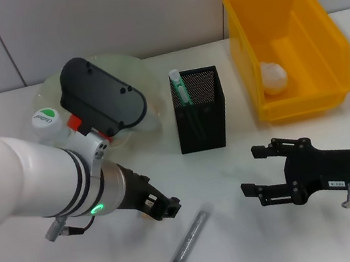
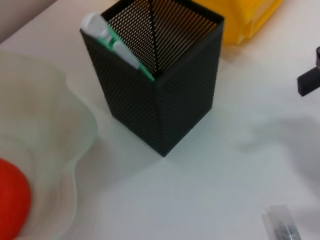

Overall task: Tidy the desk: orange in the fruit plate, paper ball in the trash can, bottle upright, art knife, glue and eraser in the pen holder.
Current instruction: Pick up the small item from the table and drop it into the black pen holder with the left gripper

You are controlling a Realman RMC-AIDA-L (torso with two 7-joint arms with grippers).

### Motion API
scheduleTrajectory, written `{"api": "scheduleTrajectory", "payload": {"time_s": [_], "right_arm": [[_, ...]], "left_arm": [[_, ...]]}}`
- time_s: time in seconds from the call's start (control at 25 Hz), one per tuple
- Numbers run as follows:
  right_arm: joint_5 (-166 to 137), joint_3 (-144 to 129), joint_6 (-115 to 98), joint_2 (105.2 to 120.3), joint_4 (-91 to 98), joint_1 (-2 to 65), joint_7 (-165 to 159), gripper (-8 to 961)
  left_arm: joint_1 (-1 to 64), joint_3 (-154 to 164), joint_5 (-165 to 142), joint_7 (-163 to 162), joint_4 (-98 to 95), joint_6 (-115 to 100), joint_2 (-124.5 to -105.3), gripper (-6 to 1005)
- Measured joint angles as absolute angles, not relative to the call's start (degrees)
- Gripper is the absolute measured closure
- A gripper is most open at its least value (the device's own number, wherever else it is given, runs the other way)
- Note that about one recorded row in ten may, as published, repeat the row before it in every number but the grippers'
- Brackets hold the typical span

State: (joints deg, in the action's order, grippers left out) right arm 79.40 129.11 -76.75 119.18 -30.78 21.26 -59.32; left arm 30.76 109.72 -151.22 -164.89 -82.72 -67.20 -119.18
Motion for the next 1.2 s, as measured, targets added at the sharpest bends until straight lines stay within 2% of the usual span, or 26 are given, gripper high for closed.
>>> {"api": "scheduleTrajectory", "payload": {"time_s": [1.2], "right_arm": [[79.5,128.7,-75.4,119.27,-30.0,21.2,-58.3,138]], "left_arm": [[30.6,107.5,-147.3,-164.7,-75.2,-62.6,-119.18,355]]}}
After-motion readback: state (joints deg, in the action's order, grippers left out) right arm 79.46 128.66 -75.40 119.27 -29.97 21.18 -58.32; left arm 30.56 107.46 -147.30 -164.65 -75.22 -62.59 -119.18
